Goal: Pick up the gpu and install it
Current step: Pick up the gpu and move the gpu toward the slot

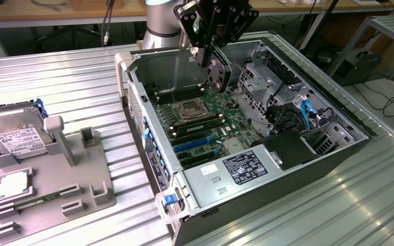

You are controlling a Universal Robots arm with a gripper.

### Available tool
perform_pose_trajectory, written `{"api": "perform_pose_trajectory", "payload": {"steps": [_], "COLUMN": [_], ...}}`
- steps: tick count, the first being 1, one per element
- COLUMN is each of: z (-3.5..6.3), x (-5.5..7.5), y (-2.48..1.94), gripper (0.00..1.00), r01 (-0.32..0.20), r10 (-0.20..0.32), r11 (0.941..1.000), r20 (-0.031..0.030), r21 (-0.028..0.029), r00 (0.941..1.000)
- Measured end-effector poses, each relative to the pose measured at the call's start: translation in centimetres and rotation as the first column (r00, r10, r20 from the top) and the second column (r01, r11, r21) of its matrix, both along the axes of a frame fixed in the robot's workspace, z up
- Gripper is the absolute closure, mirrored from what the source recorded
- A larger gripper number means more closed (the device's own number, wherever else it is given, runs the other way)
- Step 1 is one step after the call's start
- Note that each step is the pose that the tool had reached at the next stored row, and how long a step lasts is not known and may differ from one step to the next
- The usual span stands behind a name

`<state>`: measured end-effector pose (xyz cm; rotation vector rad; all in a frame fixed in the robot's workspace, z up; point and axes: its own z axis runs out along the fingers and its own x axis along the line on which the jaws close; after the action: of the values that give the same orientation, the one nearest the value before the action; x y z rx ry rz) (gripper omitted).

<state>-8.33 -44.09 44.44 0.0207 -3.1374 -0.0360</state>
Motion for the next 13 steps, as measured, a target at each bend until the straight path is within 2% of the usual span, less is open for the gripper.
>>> {"api": "perform_pose_trajectory", "payload": {"steps": [13], "z": [-0.08], "x": [1.2], "y": [0.0], "gripper": [0.73], "r01": [0.0], "r10": [0.0], "r11": [1.0], "r20": [0.0008], "r21": [0.0], "r00": [1.0]}}
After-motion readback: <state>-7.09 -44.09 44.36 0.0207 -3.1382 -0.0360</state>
